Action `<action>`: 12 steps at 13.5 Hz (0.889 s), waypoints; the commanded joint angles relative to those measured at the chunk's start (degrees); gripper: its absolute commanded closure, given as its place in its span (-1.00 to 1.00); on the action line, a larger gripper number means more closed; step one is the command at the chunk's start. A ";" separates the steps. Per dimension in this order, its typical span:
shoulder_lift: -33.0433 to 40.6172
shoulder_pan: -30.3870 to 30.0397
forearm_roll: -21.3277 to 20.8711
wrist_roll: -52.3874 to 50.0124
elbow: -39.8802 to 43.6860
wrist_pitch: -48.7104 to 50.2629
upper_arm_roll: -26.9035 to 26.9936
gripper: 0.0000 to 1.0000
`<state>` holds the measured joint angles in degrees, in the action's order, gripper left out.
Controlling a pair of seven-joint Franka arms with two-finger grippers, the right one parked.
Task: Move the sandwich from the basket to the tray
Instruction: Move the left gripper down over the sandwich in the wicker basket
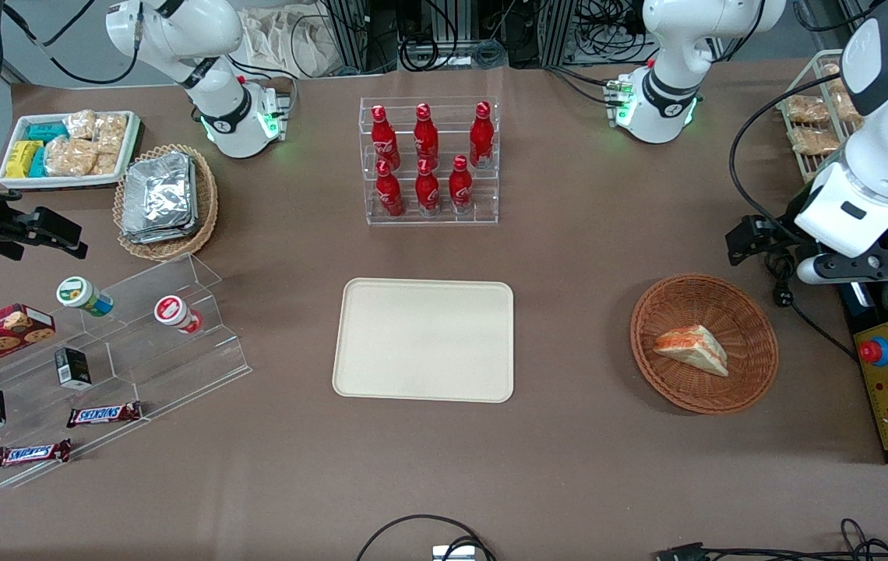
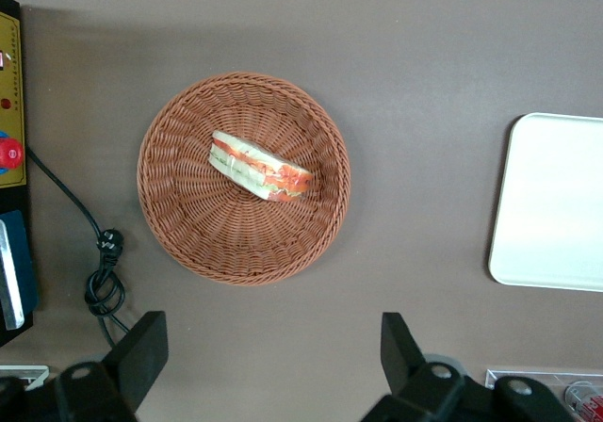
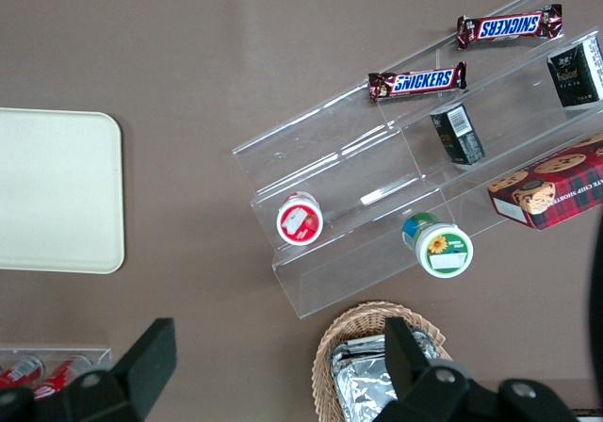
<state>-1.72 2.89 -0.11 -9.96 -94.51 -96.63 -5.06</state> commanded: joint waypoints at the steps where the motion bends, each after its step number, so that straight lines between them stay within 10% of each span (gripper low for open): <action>1: 0.93 -0.52 -0.42 -1.11 -0.93 -0.48 -0.39 -1.00; 6: 1.20 -0.52 -6.93 -1.90 -7.69 -9.35 -0.39 -0.98; 12: -6.26 -0.34 -6.14 -42.46 -8.32 -14.10 -0.48 -0.98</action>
<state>-5.18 2.74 -5.76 -42.33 -103.15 -108.50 -5.12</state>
